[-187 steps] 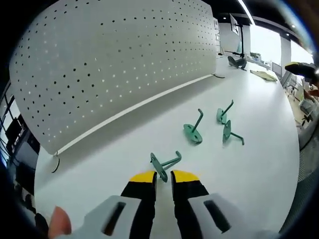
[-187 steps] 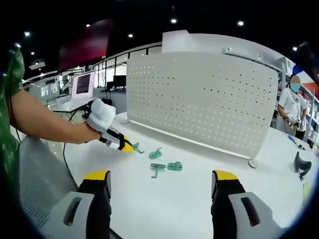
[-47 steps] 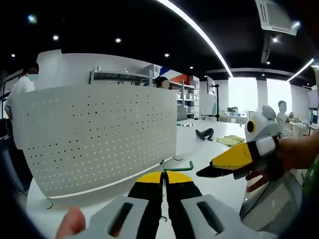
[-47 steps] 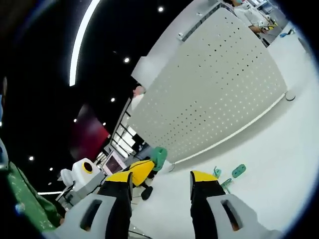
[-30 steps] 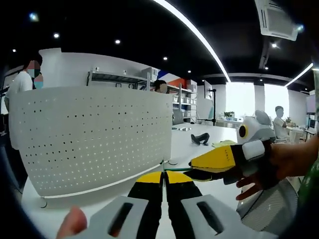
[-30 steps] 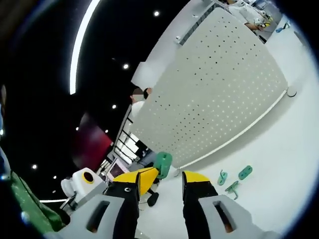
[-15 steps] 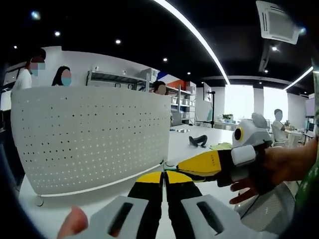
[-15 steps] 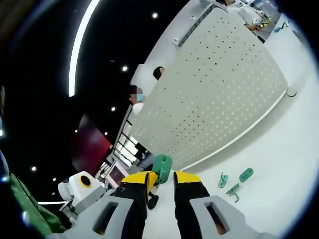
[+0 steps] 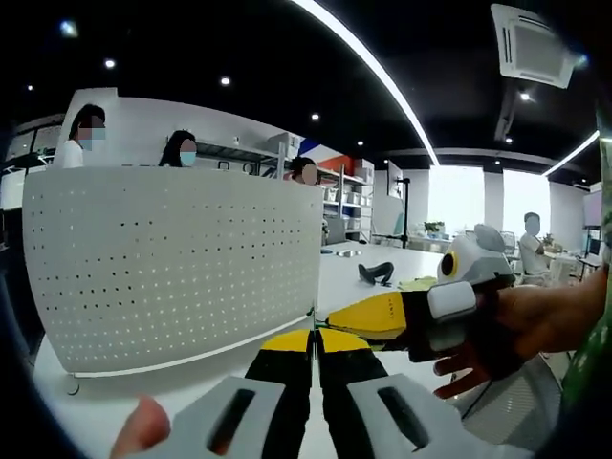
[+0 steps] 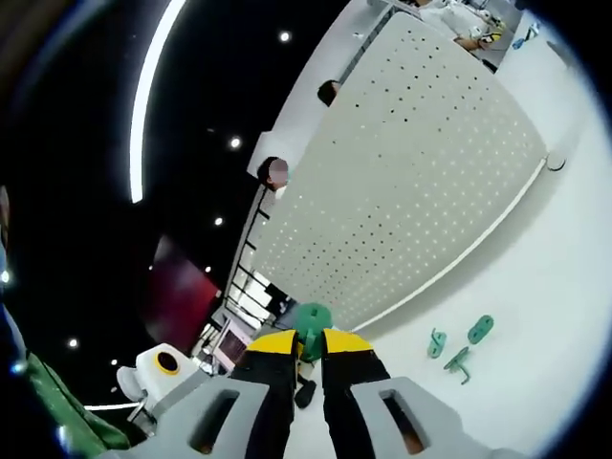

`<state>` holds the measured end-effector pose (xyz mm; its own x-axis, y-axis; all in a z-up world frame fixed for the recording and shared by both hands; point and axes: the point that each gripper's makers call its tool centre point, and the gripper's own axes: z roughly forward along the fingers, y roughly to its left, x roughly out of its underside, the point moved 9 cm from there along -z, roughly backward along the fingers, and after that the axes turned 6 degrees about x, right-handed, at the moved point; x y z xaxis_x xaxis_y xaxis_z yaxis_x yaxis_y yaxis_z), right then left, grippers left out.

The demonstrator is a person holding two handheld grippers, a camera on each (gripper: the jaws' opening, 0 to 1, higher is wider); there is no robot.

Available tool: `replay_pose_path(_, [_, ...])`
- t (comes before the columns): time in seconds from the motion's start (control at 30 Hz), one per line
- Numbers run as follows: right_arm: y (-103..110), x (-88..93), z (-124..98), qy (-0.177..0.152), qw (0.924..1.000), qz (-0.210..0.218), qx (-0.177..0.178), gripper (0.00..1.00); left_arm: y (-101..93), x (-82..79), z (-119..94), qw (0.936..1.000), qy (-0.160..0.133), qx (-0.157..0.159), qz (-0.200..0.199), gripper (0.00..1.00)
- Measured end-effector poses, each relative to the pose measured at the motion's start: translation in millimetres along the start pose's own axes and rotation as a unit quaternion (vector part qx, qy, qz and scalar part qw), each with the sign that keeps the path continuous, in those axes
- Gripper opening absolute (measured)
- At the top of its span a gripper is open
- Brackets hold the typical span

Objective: Insert the hook assembly into the mounting plate slot until the hook locks in place.

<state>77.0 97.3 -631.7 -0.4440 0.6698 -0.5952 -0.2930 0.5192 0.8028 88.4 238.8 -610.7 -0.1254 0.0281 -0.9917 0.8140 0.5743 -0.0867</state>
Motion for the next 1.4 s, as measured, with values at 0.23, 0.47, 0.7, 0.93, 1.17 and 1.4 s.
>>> replay_pose_path(0.23, [0.1, 0.6, -0.4, -0.002, 1.0, 0.002, 0.001, 0.05, -2.9, 0.9, 0.9, 1.0, 0.001, 0.003, 0.002, 0.02])
replay_pose_path(0.47, [-0.4, -0.2, 0.7, -0.003, 1.0, 0.009, 0.0, 0.02, -3.6, 0.1, 1.8, 1.0, 0.001, 0.004, 0.004, 0.02])
replay_pose_path(0.7, [-3.4, -0.9, 0.7, 0.0, 0.9996, 0.029, -0.001, 0.02, -3.9, -0.1, 2.5, 1.0, 0.0, 0.005, 0.005, 0.02])
replay_pose_path(0.93, [-3.9, -0.7, 0.0, 0.005, 0.9991, 0.041, 0.0, 0.02, -6.9, -0.3, 3.7, 0.9992, 0.008, -0.002, 0.04, 0.02])
replay_pose_path(1.17, [-5.2, -1.4, -0.9, 0.005, 0.999, 0.044, -0.001, 0.02, -6.9, 0.6, 4.6, 0.9991, 0.007, 0.002, 0.043, 0.02])
replay_pose_path(1.4, [-5.7, -2.0, -2.3, 0.003, 0.9993, 0.038, 0.0, 0.01, -7.2, -1.2, 4.6, 0.9988, 0.004, 0.007, 0.048, 0.04])
